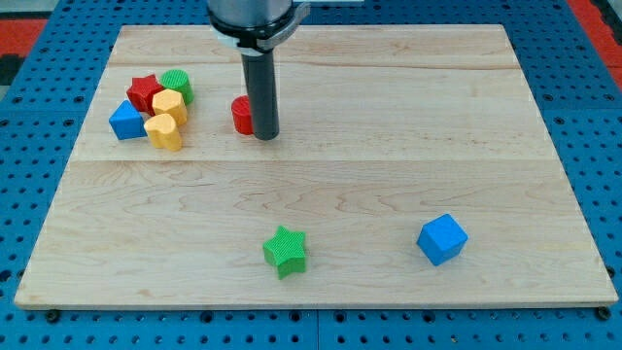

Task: Push the red circle close to the group of blocks

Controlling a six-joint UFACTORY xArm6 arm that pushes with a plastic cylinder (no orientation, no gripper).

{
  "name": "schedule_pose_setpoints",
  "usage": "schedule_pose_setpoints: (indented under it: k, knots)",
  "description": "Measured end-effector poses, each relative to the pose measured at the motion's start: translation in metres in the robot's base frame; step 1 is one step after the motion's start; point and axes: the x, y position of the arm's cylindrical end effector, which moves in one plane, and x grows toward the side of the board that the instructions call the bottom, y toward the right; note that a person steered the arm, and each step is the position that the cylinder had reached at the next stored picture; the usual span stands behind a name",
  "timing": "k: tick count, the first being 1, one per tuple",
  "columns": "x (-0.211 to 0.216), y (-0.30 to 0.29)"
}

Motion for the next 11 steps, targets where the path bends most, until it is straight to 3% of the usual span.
schedule_pose_setpoints:
  k: [6, 11]
  knots:
    - [-0.036, 0.019]
    - [-0.037, -0.047]
